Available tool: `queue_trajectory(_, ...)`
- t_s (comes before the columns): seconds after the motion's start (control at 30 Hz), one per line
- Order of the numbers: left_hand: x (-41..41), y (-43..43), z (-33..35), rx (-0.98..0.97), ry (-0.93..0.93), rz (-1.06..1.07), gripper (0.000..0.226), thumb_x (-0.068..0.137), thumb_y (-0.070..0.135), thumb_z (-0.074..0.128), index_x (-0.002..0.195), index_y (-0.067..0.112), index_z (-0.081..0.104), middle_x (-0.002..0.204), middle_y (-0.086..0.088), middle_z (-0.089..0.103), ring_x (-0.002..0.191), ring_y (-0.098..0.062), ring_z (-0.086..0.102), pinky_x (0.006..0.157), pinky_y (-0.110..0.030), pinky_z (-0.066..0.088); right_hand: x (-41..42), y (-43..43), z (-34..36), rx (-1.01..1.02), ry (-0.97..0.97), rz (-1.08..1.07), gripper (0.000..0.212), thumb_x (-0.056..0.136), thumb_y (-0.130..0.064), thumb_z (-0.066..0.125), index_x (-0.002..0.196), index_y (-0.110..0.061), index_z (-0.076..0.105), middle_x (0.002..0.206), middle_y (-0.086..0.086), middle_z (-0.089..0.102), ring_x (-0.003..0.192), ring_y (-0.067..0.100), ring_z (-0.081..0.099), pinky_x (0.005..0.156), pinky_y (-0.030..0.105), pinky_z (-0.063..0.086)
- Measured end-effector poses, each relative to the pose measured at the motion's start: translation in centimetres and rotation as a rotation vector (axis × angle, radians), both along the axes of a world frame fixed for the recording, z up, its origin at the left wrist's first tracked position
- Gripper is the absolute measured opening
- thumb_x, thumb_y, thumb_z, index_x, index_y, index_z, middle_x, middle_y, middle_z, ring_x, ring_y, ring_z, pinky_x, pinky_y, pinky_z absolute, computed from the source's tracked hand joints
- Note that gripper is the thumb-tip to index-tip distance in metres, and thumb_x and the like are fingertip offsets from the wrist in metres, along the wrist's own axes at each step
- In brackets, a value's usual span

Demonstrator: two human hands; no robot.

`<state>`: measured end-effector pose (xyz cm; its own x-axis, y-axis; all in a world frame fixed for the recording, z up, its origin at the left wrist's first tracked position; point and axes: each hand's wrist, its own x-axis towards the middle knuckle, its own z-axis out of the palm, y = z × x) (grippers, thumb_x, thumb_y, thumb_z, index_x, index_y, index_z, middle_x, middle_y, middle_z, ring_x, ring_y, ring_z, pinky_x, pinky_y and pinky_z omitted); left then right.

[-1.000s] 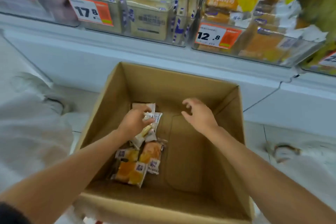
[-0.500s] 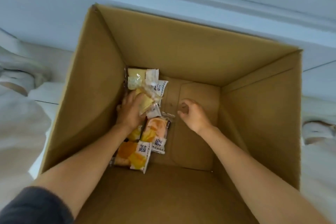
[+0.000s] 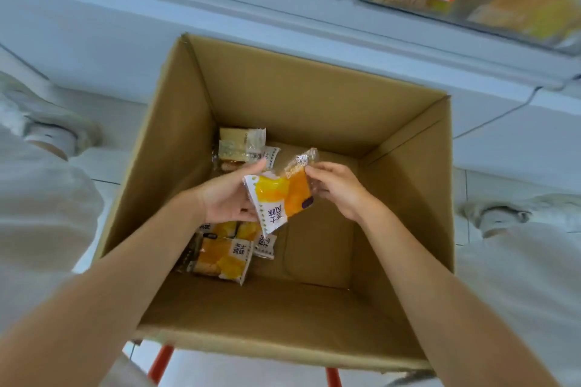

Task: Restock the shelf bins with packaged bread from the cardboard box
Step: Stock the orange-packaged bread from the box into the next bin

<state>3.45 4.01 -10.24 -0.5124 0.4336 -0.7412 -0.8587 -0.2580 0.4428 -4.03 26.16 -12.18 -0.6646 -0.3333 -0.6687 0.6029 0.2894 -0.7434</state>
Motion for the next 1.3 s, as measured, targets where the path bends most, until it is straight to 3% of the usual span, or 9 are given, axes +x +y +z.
queue_trajectory(0.23,0.4,1.1,2.4,-0.208,0.114,0.099,0.055,0.091,0.059,0.047,0.128,0.021,0.058,0.120,-0.010,0.070,0.114,-0.026,0.065,0.095,-0.046,0.050,0.8,0.4,1.7,0.074,0.170,-0.079,0.027,0.093,-0.028,0.065,0.109,-0.006,0.066,0.093,0.008,0.068,0.088,0.023,0.063,0.076,0.031,0.051)
queue_trajectory(0.4,0.1,2.3,1.8,-0.136,-0.007,0.590,0.037,0.105,0.032,0.039,0.130,0.010,0.055,0.115,-0.017,0.070,0.105,-0.029,0.068,0.088,-0.046,0.055,1.0,-1.3,2.1,0.011,-0.103,-0.131,0.092,0.075,-0.044,0.080,0.149,-0.017,0.033,0.140,-0.002,0.050,0.128,0.019,0.049,0.099,0.042,0.044)
queue_trajectory(0.53,0.5,1.6,2.5,-0.299,0.091,0.332,0.035,0.100,0.016,0.053,0.134,0.013,0.056,0.126,-0.013,0.066,0.111,-0.025,0.065,0.092,-0.037,0.053,1.0,-2.0,2.6,0.080,0.091,-0.093,0.062,0.082,-0.005,0.072,0.139,-0.017,0.049,0.119,0.006,0.066,0.109,0.023,0.065,0.084,0.036,0.055)
queue_trajectory(0.63,0.1,0.2,2.3,-0.747,0.280,0.241,0.074,0.085,0.025,0.075,0.149,0.022,0.036,0.149,-0.004,0.044,0.130,-0.020,0.048,0.104,-0.035,0.043,-0.3,-1.0,3.7,0.224,0.355,0.161,0.061,0.086,0.001,0.066,0.140,-0.023,0.051,0.123,0.006,0.063,0.110,0.017,0.063,0.090,0.034,0.054)
queue_trajectory(0.73,-0.4,-0.2,2.3,-0.689,0.358,0.038,0.106,0.072,0.034,0.085,0.155,0.028,0.019,0.152,0.006,0.036,0.136,-0.014,0.039,0.108,-0.036,0.040,-0.3,-0.7,4.2,0.120,0.303,0.403,0.054,0.086,0.002,0.068,0.136,-0.016,0.056,0.124,0.008,0.065,0.109,0.012,0.063,0.090,0.024,0.053)
queue_trajectory(0.83,-0.3,0.2,1.7,-0.425,0.192,-0.022,0.061,0.081,0.017,0.078,0.135,0.016,0.051,0.113,0.005,0.071,0.096,-0.007,0.070,0.075,-0.023,0.056,0.1,-1.7,4.1,0.075,0.295,0.382,0.054,0.085,-0.003,0.072,0.135,-0.017,0.057,0.123,0.000,0.062,0.115,0.009,0.058,0.086,0.013,0.048)
queue_trajectory(0.93,0.4,-0.4,-0.6,-0.626,0.155,0.201,0.019,0.088,0.014,0.071,0.102,0.022,0.061,0.098,-0.001,0.071,0.099,-0.020,0.067,0.083,-0.032,0.054,0.5,-1.8,0.8,0.191,0.271,0.070,0.058,0.084,-0.014,0.074,0.136,-0.024,0.052,0.129,-0.002,0.053,0.123,0.012,0.049,0.091,0.022,0.042)
queue_trajectory(1.07,1.5,-1.5,-2.6,-0.717,0.153,0.435,0.017,0.094,0.009,0.062,0.093,0.026,0.058,0.093,0.003,0.066,0.090,-0.015,0.063,0.067,-0.022,0.044,3.5,-1.9,-5.5,0.300,-0.068,0.206,0.064,0.088,-0.018,0.071,0.144,-0.014,0.040,0.140,0.004,0.051,0.123,0.018,0.049,0.092,0.024,0.039)
queue_trajectory(1.3,1.4,-1.6,-4.0,-0.765,0.122,0.482,0.017,0.094,0.010,0.063,0.102,0.024,0.062,0.105,-0.004,0.070,0.103,-0.022,0.066,0.092,-0.039,0.052,6.2,-5.7,-12.5,0.216,-0.277,-0.019,0.060,0.080,-0.012,0.079,0.131,-0.006,0.050,0.127,0.010,0.063,0.115,0.026,0.063,0.066,0.017,0.050)
